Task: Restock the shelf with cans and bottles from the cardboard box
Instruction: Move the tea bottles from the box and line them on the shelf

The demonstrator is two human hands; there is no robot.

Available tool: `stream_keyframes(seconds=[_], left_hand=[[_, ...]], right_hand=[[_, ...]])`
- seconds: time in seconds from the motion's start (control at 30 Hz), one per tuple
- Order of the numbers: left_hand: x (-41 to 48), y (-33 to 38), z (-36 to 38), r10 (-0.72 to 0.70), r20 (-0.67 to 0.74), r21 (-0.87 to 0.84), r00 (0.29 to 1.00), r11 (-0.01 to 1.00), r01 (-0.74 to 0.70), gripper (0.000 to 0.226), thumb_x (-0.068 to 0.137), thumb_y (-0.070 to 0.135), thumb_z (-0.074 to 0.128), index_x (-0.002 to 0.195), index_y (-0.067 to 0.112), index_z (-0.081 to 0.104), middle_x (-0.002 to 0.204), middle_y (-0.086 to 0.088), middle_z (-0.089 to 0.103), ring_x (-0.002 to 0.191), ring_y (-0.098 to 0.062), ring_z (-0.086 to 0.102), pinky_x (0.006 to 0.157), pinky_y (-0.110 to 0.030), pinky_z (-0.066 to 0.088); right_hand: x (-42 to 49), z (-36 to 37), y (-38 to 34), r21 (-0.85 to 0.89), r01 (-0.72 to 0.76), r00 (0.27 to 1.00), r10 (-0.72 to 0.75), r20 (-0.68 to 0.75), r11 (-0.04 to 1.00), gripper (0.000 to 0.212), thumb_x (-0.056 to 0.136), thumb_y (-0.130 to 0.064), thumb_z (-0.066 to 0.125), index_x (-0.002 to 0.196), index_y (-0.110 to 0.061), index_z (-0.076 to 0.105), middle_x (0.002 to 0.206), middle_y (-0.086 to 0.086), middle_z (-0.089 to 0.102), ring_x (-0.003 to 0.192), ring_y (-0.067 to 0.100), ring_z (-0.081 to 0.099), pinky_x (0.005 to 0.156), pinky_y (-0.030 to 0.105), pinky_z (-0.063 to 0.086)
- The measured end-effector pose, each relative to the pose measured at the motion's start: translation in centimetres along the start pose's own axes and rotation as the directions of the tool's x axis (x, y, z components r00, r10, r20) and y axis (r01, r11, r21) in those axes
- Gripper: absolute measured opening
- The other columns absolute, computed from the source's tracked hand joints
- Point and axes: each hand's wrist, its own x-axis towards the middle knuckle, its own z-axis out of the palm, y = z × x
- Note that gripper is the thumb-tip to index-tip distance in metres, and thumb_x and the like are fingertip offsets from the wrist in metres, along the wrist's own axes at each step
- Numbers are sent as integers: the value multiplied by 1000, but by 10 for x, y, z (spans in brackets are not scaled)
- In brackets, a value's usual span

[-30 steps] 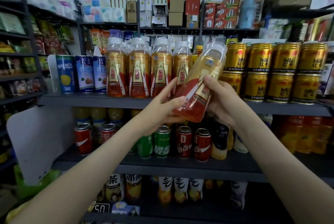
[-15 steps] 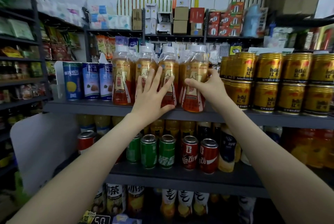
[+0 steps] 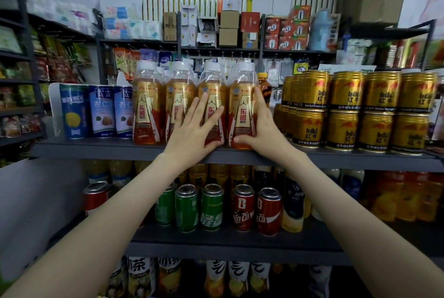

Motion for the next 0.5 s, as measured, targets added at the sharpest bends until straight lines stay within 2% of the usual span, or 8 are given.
stream_keyframes(seconds=[0.1, 0.2, 0.27, 0.37, 0.43, 0.5], left_hand=[[-1, 0, 1, -5, -3, -6, 1000, 1000, 5, 82, 89, 49, 56, 154, 28, 9, 159, -13, -13, 146, -30, -8, 114, -50, -6], [0, 2, -1, -7, -2, -1, 1000, 1000, 7, 83, 89, 49, 57, 153, 28, 10, 159, -13, -12, 147, -31, -6, 114, -52, -3], [-1, 3, -2, -9, -3, -2, 1000, 1000, 9, 82, 89, 48, 58, 153, 27, 11, 159, -15, -9, 147, -32, -4, 115, -52, -2], [-5, 7, -5, -22, -15, -7, 1000, 1000, 22, 77, 90, 42, 59, 153, 24, 17, 159, -18, 2, 147, -35, 5, 116, -51, 3], [-14, 10, -8, -51, -84, -34, 995, 998, 48, 67, 91, 32, 60, 149, 18, 30, 155, -22, 22, 142, -38, 25, 115, -52, 17], [-33, 12, -9, -125, -191, -112, 973, 988, 105, 54, 92, 24, 57, 143, 12, 42, 144, -23, 42, 131, -38, 43, 109, -50, 33]], right_hand=[[-4, 4, 0, -54, 52, 998, -49, 44, 997, 118, 80, -20, 76, 139, -48, -23, 157, 8, 7, 145, 23, 12, 113, 43, 23], [-4, 5, -1, -65, 58, 998, -55, 42, 996, 117, 82, -20, 74, 139, -48, -24, 156, 7, 8, 144, 24, 16, 112, 42, 27], [-5, 5, -2, -71, 47, 999, -44, 30, 996, 117, 82, -21, 74, 140, -49, -25, 156, 9, 8, 144, 26, 18, 112, 46, 29], [-12, 9, 0, -140, 22, 1000, -24, -17, 990, 115, 82, -28, 74, 142, -48, -22, 159, 10, 3, 146, 31, 10, 114, 53, 26], [-23, 15, -3, -249, 27, 992, -56, -109, 968, 104, 85, -28, 71, 151, -35, -9, 159, 13, 8, 146, 31, 8, 115, 53, 22], [-39, 25, -9, -338, 99, 956, -184, -229, 936, 84, 86, -22, 68, 152, -16, 16, 152, 16, 26, 140, 29, 21, 113, 47, 28]])
